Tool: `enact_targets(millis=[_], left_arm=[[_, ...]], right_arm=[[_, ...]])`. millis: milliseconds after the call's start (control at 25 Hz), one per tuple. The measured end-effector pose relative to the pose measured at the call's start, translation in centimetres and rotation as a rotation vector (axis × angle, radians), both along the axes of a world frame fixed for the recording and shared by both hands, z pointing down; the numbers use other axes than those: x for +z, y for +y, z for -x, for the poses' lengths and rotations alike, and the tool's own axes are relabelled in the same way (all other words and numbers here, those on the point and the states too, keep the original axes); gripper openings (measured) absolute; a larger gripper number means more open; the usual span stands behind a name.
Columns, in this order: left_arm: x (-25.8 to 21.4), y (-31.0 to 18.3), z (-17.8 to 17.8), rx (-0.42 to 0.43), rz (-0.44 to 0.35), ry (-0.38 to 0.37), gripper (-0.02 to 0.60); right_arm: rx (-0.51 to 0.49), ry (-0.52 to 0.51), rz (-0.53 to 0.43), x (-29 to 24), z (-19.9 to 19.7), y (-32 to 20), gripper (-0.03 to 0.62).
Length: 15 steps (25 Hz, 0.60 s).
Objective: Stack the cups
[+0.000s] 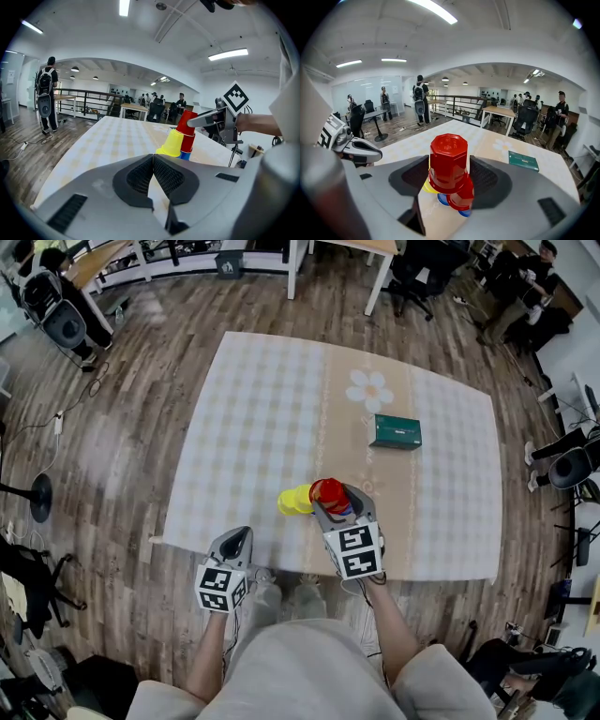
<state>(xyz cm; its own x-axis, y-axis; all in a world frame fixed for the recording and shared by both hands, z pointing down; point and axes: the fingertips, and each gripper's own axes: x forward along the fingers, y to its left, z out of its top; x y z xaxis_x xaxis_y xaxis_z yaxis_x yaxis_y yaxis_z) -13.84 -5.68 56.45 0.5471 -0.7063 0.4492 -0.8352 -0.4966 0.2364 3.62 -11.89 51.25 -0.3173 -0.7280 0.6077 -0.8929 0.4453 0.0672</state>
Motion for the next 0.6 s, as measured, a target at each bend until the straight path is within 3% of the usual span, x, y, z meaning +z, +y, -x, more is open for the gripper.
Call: enact_targets(millis=[120, 200, 600], left_arm=[[0.0, -0.3, 0.5, 0.003, -0.001, 0.003, 0.012], [-0.1, -0.5, 1.6, 0.007, 0.000, 0.006, 0.012], [-0.7, -1.0, 0.8, 0.037, -0.014, 0.008, 0.012]], right_arm=[[0.001, -0.004, -0.018, -0.1, 0.7, -0.4, 0.321], [0.008, -0.004, -0.027, -0.5, 1.7, -0.5, 0.324], [0.058, -0.059, -0.083, -3.2, -0.3, 3.0, 0.283]])
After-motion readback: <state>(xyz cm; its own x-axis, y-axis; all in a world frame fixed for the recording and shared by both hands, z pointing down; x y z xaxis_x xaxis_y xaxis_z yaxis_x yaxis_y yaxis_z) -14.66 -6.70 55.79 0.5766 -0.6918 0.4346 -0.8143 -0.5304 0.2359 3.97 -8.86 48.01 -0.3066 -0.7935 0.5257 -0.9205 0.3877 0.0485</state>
